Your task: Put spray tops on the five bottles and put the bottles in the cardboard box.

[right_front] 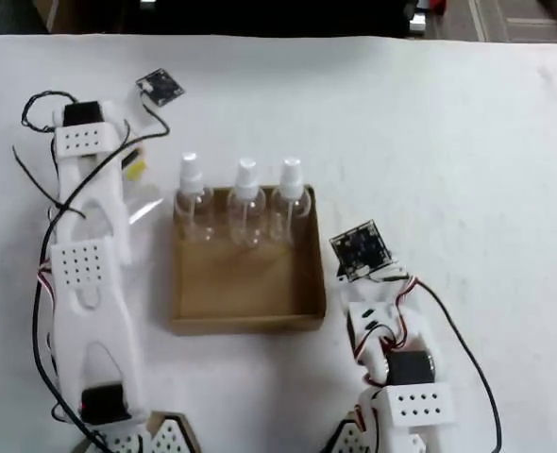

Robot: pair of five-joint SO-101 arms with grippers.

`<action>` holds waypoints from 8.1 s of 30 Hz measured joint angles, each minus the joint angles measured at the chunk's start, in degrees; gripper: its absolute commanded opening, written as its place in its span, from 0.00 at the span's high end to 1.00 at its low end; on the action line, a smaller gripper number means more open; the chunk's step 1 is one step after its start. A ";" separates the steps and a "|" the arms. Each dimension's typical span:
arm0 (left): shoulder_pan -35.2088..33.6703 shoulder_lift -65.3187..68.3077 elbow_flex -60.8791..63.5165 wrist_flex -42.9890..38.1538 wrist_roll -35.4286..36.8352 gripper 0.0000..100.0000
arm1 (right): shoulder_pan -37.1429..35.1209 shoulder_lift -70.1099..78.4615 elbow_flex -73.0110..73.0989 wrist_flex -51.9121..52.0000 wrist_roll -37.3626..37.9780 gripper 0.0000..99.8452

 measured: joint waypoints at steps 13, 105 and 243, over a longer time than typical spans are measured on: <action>1.49 0.53 -2.37 4.48 -0.18 0.98 | 0.00 0.00 0.00 0.00 0.00 0.98; 28.66 -170.46 164.40 -41.58 54.24 0.84 | 0.00 0.00 0.62 -2.02 0.26 0.98; -27.25 -112.79 136.26 -17.85 84.48 0.56 | 0.00 0.00 0.62 -2.02 0.26 0.98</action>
